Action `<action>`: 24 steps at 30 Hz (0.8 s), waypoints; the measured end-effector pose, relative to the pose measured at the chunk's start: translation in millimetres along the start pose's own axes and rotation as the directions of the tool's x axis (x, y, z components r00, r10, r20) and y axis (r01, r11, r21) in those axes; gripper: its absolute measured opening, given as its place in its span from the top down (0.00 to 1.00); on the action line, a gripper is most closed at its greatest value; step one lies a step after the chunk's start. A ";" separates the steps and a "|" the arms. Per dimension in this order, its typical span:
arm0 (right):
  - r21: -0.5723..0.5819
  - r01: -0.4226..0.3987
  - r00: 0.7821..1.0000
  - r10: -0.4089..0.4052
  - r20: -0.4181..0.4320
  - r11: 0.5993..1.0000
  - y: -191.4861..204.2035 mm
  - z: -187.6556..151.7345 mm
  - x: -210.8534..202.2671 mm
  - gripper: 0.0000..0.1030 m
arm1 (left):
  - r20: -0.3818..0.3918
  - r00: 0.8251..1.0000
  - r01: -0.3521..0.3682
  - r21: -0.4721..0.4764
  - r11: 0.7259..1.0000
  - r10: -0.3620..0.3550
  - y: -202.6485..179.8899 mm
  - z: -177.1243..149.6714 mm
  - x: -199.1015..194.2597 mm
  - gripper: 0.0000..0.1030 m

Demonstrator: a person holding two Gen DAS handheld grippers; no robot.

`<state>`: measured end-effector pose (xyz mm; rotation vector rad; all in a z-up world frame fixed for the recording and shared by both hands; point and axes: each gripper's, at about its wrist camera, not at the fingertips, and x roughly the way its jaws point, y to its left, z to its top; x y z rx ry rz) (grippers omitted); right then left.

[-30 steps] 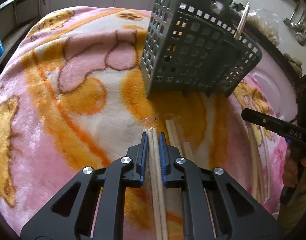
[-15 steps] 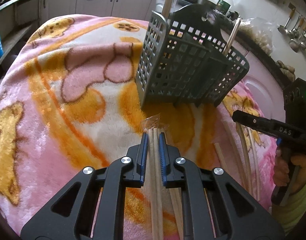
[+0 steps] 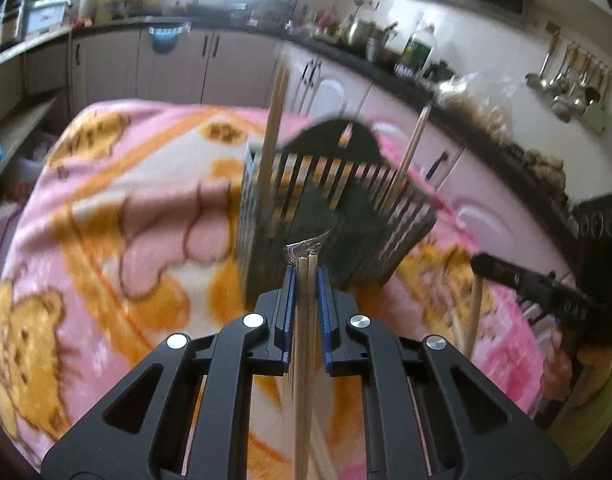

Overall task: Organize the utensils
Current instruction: 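Lift the held chopsticks with both tools and carry them above the basket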

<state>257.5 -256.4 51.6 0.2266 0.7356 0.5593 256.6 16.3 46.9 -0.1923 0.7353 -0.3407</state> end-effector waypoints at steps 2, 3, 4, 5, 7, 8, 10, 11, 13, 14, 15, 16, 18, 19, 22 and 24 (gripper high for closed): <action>-0.004 -0.004 0.999 0.004 0.038 1.000 3.2 7.4 -10.5 0.91 | 0.042 0.999 0.006 0.005 1.000 -0.006 -5.8 11.6 -8.4 0.96; -0.004 -0.007 0.998 0.007 0.058 1.000 3.9 11.1 -15.7 0.91 | 0.069 0.997 0.012 0.009 1.000 -0.013 -10.4 19.8 -13.9 0.96; -0.003 -0.009 0.997 0.010 0.073 1.000 4.1 14.2 -19.7 0.91 | 0.087 0.996 0.016 0.013 1.000 -0.017 -13.3 25.0 -17.4 0.96; -0.001 -0.014 0.995 0.014 0.096 1.000 3.9 18.5 -25.2 0.91 | 0.111 0.994 0.019 0.019 1.000 -0.020 -17.2 31.6 -22.0 0.96; 0.002 -0.019 0.989 0.019 0.144 1.000 4.4 27.3 -35.6 0.91 | 0.146 0.989 0.026 0.029 0.999 -0.030 -24.1 44.3 -29.6 0.96; 0.004 -0.019 0.987 0.018 0.163 1.000 4.8 30.0 -39.4 0.91 | 0.169 0.985 0.030 0.033 0.999 -0.035 -27.5 51.4 -34.1 0.96; 0.007 -0.024 0.977 0.022 0.210 1.000 4.8 37.9 -48.4 0.92 | 0.206 0.978 0.034 0.041 0.999 -0.042 -32.5 63.8 -41.5 0.96; 0.009 -0.025 0.973 0.023 0.229 1.000 4.5 41.1 -51.4 0.92 | 0.224 0.974 0.032 0.045 0.998 -0.041 -35.1 69.3 -44.6 0.96; 0.008 -0.016 0.960 0.013 0.278 1.000 5.3 50.3 -58.7 0.92 | 0.265 0.963 0.030 0.049 0.998 -0.042 -40.6 80.8 -50.7 0.96; 0.007 -0.013 0.956 0.010 0.294 1.000 5.5 54.1 -61.3 0.92 | 0.284 0.958 0.030 0.046 0.998 -0.042 -42.9 86.7 -52.9 0.96; 0.004 -0.014 0.949 0.012 0.314 1.000 5.9 58.8 -63.7 0.92 | 0.296 0.954 0.032 0.044 0.999 -0.044 -43.4 90.3 -54.4 0.96; 0.004 -0.012 0.945 0.010 0.327 1.000 5.7 61.2 -65.1 0.92 | 0.313 0.949 0.028 0.045 0.999 -0.041 -46.2 96.6 -55.3 0.96; 0.002 -0.007 0.936 0.006 0.352 1.000 5.2 68.7 -66.6 0.92 | 0.341 0.939 0.021 0.044 0.999 -0.035 -49.5 103.9 -56.3 0.96; 0.002 -0.003 0.933 0.002 0.361 1.000 4.8 71.6 -66.8 0.92 | 0.354 0.934 0.024 0.041 0.999 -0.037 -51.0 108.8 -56.1 0.96; 0.003 0.020 0.921 -0.019 0.390 1.000 2.0 82.5 -65.0 0.92 | 0.391 0.920 0.024 0.024 0.999 -0.031 -53.9 119.6 -55.9 0.96; 0.006 0.025 0.918 -0.026 0.396 1.000 -0.8 87.5 -62.4 0.92 | 0.412 0.911 0.020 0.022 1.000 -0.028 -56.4 125.0 -55.9 0.96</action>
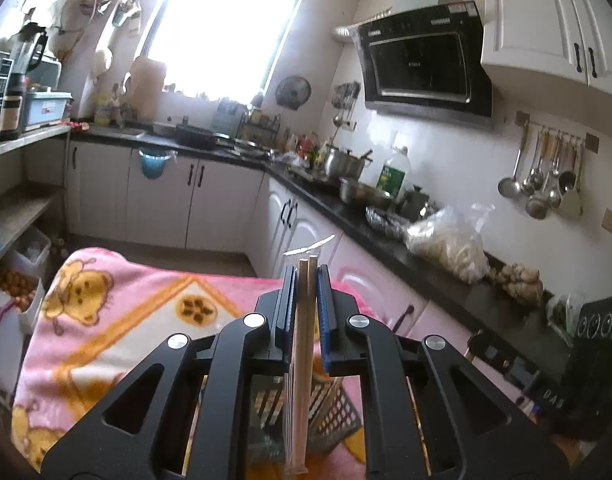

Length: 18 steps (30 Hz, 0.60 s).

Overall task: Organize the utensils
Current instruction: 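Lift the held chopsticks with both tools and carry them above the basket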

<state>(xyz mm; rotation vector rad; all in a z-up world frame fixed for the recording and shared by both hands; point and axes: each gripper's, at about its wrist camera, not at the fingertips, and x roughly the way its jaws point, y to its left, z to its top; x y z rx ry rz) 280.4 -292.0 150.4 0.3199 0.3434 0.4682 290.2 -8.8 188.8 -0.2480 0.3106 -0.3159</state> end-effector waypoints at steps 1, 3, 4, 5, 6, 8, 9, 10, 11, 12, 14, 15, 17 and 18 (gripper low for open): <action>0.001 0.004 1.000 -0.004 0.006 1.000 -1.7 2.9 3.4 0.92 | 0.016 1.000 -0.006 0.008 1.000 0.006 -2.8 2.7 2.2 0.96; 0.006 0.009 1.000 -0.009 0.020 1.000 -3.0 5.1 5.2 0.92 | 0.035 0.999 -0.015 0.019 1.000 0.015 -5.0 3.9 4.5 0.96; 0.011 0.010 0.999 -0.010 0.030 1.000 -4.7 8.1 7.4 0.92 | 0.044 0.999 -0.019 0.026 0.999 0.018 -7.3 4.8 6.2 0.96; 0.016 0.009 0.999 -0.009 0.040 1.000 -5.6 10.6 8.6 0.92 | 0.055 0.998 -0.027 0.035 0.999 0.025 -9.8 4.6 8.7 0.96; 0.019 0.007 0.999 -0.007 0.048 1.000 -5.6 11.9 9.0 0.92 | 0.062 0.998 -0.032 0.042 0.999 0.029 -11.5 3.7 11.3 0.96; 0.025 0.004 0.998 -0.006 0.070 1.000 -6.6 15.9 9.8 0.92 | 0.069 0.997 -0.037 0.047 0.998 0.033 -12.2 0.7 15.8 0.96; 0.028 0.003 0.997 -0.005 0.080 1.000 -6.5 18.1 10.5 0.92 | 0.070 0.997 -0.039 0.048 0.998 0.036 -12.7 -0.3 18.0 0.96; 0.034 0.002 0.996 -0.005 0.093 0.999 -7.9 20.8 12.1 0.92 | 0.071 0.997 -0.041 0.049 0.998 0.037 -12.8 -2.7 21.6 0.96; 0.038 0.001 0.995 -0.005 0.101 0.999 -8.1 22.6 13.9 0.92 | 0.073 0.997 -0.041 0.049 0.998 0.037 -12.2 -5.3 25.3 0.96; 0.040 0.000 0.994 -0.005 0.108 0.999 -8.5 24.1 15.4 0.92 | 0.075 0.996 -0.042 0.050 0.998 0.038 -11.7 -6.9 27.2 0.96; 0.045 0.006 0.992 -0.012 0.126 0.999 -9.7 27.3 19.3 0.92 | 0.082 0.996 -0.051 0.051 0.997 0.047 -10.2 -13.0 33.5 0.96; 0.049 0.010 0.991 -0.017 0.136 0.999 -11.1 28.1 21.8 0.92 | 0.083 0.995 -0.051 0.048 0.998 0.047 -9.0 -15.6 36.1 0.96; 0.055 0.015 0.989 -0.023 0.147 0.998 -14.1 28.9 27.3 0.92 | 0.084 0.995 -0.051 0.038 0.998 0.048 -4.4 -22.9 42.9 0.96; 0.059 0.021 0.988 -0.030 0.152 0.998 -16.1 28.1 30.8 0.92 | 0.082 0.996 -0.051 0.037 0.998 0.048 -3.0 -24.7 45.5 0.96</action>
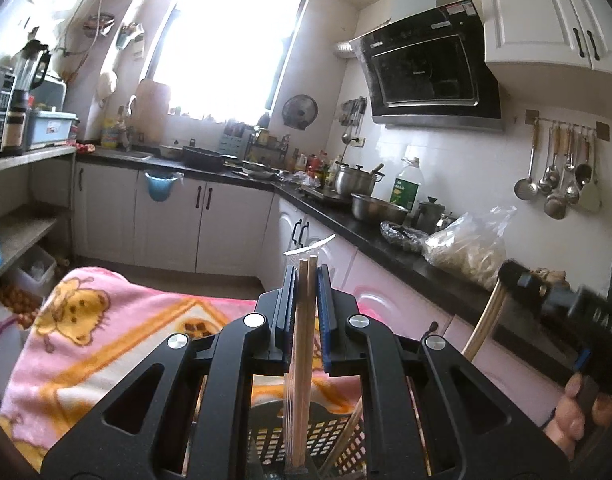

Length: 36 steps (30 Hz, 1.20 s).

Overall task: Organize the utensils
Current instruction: 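Lift the held chopsticks with both tools and carry them above the basket, then lower the chopsticks into the green basket and open both tools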

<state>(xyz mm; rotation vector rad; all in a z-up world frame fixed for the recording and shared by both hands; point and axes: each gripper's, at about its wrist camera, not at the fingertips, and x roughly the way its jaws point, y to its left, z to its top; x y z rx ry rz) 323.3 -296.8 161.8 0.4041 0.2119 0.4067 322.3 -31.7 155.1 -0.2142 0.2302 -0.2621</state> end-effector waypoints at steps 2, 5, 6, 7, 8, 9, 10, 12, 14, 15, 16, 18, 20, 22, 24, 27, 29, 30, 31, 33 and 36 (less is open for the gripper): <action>-0.002 0.012 1.000 -0.012 0.004 1.000 -2.5 -3.4 5.9 0.92 | -0.007 1.000 -0.006 -0.002 1.000 0.006 2.8 -8.3 6.0 0.96; 0.007 0.026 1.000 -0.026 0.007 1.000 -8.5 -10.3 15.9 0.92 | -0.023 1.000 -0.011 -0.012 1.000 0.010 9.5 -20.0 12.8 0.96; 0.013 0.029 1.000 -0.029 0.006 1.000 -11.0 -13.3 19.6 0.92 | -0.029 1.000 -0.011 -0.017 1.000 0.010 11.7 -23.5 14.4 0.96; 0.019 0.033 0.999 -0.033 0.004 0.999 -13.4 -16.4 23.2 0.92 | -0.035 0.999 -0.010 -0.022 1.000 0.009 14.3 -27.7 16.2 0.96; 0.024 0.037 0.999 -0.037 0.003 0.999 -15.6 -18.9 25.4 0.92 | -0.037 0.999 -0.012 -0.024 1.000 0.011 15.8 -30.5 17.1 0.96; 0.029 0.041 0.999 -0.041 0.000 0.999 -17.9 -22.1 28.8 0.92 | -0.040 0.999 -0.011 -0.028 1.000 0.009 17.9 -34.0 18.0 0.96; 0.036 0.047 0.999 -0.046 -0.003 0.998 -20.1 -25.7 31.9 0.92 | -0.042 0.999 -0.007 -0.034 0.999 0.005 19.4 -37.4 18.8 0.96; 0.041 0.053 0.999 -0.053 -0.007 0.998 -22.8 -31.3 36.1 0.92 | -0.049 0.999 -0.005 -0.036 0.999 0.004 22.2 -42.8 19.4 0.96; 0.040 0.061 0.998 -0.060 -0.008 0.997 -24.5 -37.7 39.8 0.92 | -0.054 0.999 0.001 -0.037 0.999 -0.003 24.5 -49.0 19.4 0.96; 0.038 0.064 0.998 -0.063 -0.009 0.997 -24.9 -40.8 41.7 0.92 | -0.057 0.998 0.004 -0.035 0.999 -0.006 25.3 -51.9 19.0 0.96; 0.037 0.066 0.998 -0.066 -0.011 0.997 -24.8 -44.2 43.5 0.92 | -0.058 0.998 0.005 -0.034 0.999 -0.007 25.5 -53.6 19.5 0.96; 0.036 0.065 0.998 -0.065 -0.015 0.997 -25.3 -48.6 45.9 0.92 | -0.062 0.998 0.006 -0.032 0.999 -0.008 26.7 -57.1 19.4 0.96; 0.033 0.066 0.998 -0.065 -0.022 0.997 -24.4 -55.1 48.7 0.92 | -0.066 0.998 0.008 -0.031 0.999 -0.010 27.0 -59.7 20.6 0.96; 0.025 0.069 0.997 -0.068 -0.027 0.997 -23.1 -59.8 50.8 0.92 | -0.067 0.998 0.009 -0.030 1.000 -0.011 28.1 -62.4 20.7 0.96; 0.017 0.068 0.997 -0.067 -0.035 0.998 -21.1 -65.1 52.3 0.92 | -0.068 0.998 0.010 -0.029 1.000 -0.012 29.1 -64.7 20.7 0.96; 0.004 0.074 0.996 -0.074 -0.045 0.997 -18.1 -73.4 54.5 0.92 | -0.069 0.998 0.008 -0.028 1.000 -0.010 29.4 -66.1 20.5 0.96; 0.000 0.074 0.996 -0.074 -0.050 0.997 -17.4 -77.5 54.7 0.92 | -0.072 0.997 0.009 -0.026 1.000 -0.011 29.0 -69.1 20.3 0.96; 0.000 0.075 0.996 -0.075 -0.054 0.997 -17.3 -79.4 55.0 0.92 | -0.075 0.997 0.009 -0.024 1.000 -0.011 28.9 -71.1 20.2 0.96; 0.002 0.076 0.995 -0.076 -0.061 0.997 -17.5 -82.4 55.4 0.91 | -0.077 0.997 0.009 -0.023 1.000 -0.011 29.0 -72.7 20.3 0.96; 0.004 0.073 0.995 -0.072 -0.074 0.997 -18.3 -86.5 54.9 0.91 | -0.080 0.997 0.009 -0.020 1.000 -0.010 29.3 -76.0 20.0 0.96; 0.009 0.067 0.994 -0.066 -0.092 0.998 -19.7 -90.0 54.1 0.89 | -0.087 0.996 0.007 -0.023 1.000 -0.009 30.6 -79.0 19.4 0.95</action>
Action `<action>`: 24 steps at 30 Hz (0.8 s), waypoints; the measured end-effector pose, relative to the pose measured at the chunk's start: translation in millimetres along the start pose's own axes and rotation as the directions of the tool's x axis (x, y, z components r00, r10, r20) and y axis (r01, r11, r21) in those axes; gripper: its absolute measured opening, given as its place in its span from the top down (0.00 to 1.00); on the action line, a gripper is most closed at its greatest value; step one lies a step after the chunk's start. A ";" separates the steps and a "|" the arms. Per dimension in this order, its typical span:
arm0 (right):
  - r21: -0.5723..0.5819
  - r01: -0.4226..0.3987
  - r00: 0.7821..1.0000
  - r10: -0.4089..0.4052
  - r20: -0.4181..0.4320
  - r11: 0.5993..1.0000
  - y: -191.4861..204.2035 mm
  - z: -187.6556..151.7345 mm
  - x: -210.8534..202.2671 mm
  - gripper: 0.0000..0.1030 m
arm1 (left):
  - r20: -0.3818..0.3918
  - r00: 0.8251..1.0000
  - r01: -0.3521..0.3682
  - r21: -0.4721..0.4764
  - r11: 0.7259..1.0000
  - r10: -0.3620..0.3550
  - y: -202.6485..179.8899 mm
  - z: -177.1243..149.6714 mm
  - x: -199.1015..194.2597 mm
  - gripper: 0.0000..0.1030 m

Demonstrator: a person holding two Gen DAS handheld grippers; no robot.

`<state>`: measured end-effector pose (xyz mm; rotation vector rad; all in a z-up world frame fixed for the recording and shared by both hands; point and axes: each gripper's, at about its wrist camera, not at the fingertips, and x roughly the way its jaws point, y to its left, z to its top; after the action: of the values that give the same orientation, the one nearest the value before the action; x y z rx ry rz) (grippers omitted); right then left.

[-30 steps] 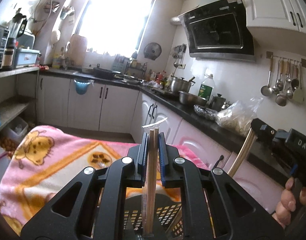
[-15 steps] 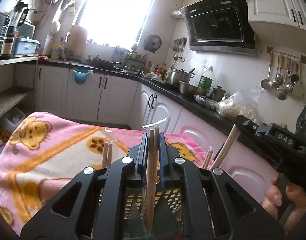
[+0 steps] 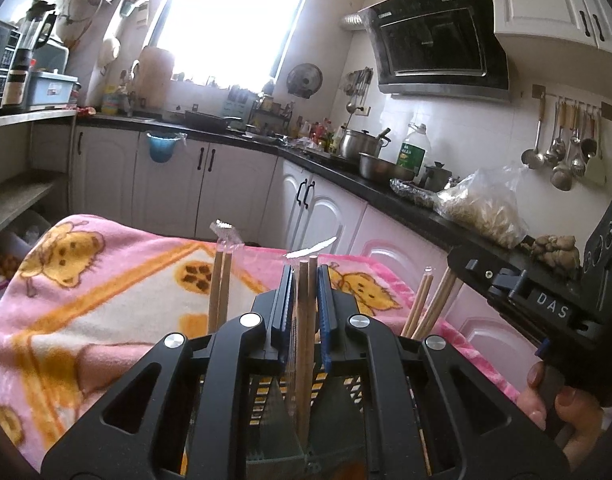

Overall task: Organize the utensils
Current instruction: 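Lower the chopsticks into the green basket and open both tools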

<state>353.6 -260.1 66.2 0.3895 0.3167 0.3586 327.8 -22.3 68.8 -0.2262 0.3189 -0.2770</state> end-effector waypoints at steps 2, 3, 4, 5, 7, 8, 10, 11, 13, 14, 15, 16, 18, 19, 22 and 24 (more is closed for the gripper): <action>0.000 0.003 1.000 -0.003 -0.013 1.000 -0.9 -1.8 -2.2 0.89 | -0.005 1.000 0.000 -0.003 1.000 0.000 0.8 -1.9 -1.0 0.95; -0.002 0.005 1.000 -0.005 -0.018 1.000 -1.2 -2.4 -3.0 0.88 | -0.006 1.000 -0.001 -0.003 1.000 0.001 0.7 -1.9 -1.4 0.95; -0.003 0.007 1.000 -0.007 -0.022 1.000 -1.7 -2.2 -3.8 0.88 | -0.008 1.000 -0.001 -0.003 1.000 0.001 0.7 -2.4 -2.4 0.95; -0.004 0.008 1.000 -0.008 -0.030 1.000 -2.3 -3.0 -5.5 0.86 | -0.012 1.000 -0.001 -0.003 1.000 0.001 0.2 -2.5 -2.8 0.95; -0.001 0.010 0.999 -0.010 -0.038 1.000 -4.1 -4.2 -8.8 0.84 | -0.020 1.000 -0.002 -0.003 1.000 0.002 -0.1 -2.9 -4.6 0.95; -0.004 0.011 0.999 -0.011 -0.043 1.000 -4.7 -4.2 -10.3 0.82 | -0.022 1.000 -0.002 -0.002 1.000 0.002 -0.1 -3.1 -5.7 0.95; -0.016 0.016 0.998 -0.017 -0.052 1.000 -4.0 -6.1 -15.3 0.78 | -0.028 1.000 -0.003 0.002 1.000 0.003 -0.7 -3.2 -8.0 0.92; -0.020 0.017 0.998 -0.019 -0.056 1.000 -3.8 -6.6 -17.0 0.76 | -0.033 0.999 -0.006 0.003 1.000 0.006 -1.1 -3.2 -8.9 0.91; -0.028 0.020 0.997 -0.022 -0.070 0.999 -2.8 -7.6 -20.9 0.75 | -0.045 0.999 -0.010 0.004 1.000 0.010 -1.0 -4.4 -10.9 0.87; -0.033 0.019 0.997 -0.021 -0.078 0.999 -2.1 -8.2 -23.1 0.74 | -0.049 0.999 -0.013 0.002 1.000 0.013 -0.7 -5.2 -11.9 0.86; -0.040 0.020 0.996 -0.024 -0.083 0.999 -0.9 -9.2 -25.7 0.73 | -0.056 0.998 -0.014 -0.001 1.000 0.014 -0.5 -5.7 -13.6 0.84; -0.049 0.025 0.996 -0.029 -0.087 0.998 0.4 -10.1 -28.6 0.71 | -0.059 0.998 -0.013 -0.005 1.000 0.013 -0.2 -6.4 -15.4 0.82; -0.065 0.028 0.995 -0.034 -0.092 0.997 2.3 -10.7 -32.9 0.70 | -0.066 0.998 -0.012 -0.005 1.000 0.012 -0.8 -7.8 -19.9 0.78; -0.072 0.028 0.995 -0.035 -0.095 0.997 2.6 -11.2 -34.7 0.70 | -0.067 0.998 -0.015 -0.005 1.000 0.015 -0.4 -8.5 -21.6 0.75; -0.098 0.036 0.994 -0.045 -0.098 0.995 7.2 -13.4 -44.8 0.66 | -0.074 0.997 -0.019 -0.013 1.000 0.018 0.7 -10.0 -30.5 0.69; -0.103 0.038 0.994 -0.048 -0.100 0.994 9.2 -14.4 -50.2 0.63 | -0.074 0.997 -0.019 -0.015 1.000 0.018 1.2 -10.9 -37.5 0.66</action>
<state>301.1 -267.6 68.9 0.2651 0.4054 0.3513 290.1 -11.8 68.8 -0.2290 0.3967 -0.2650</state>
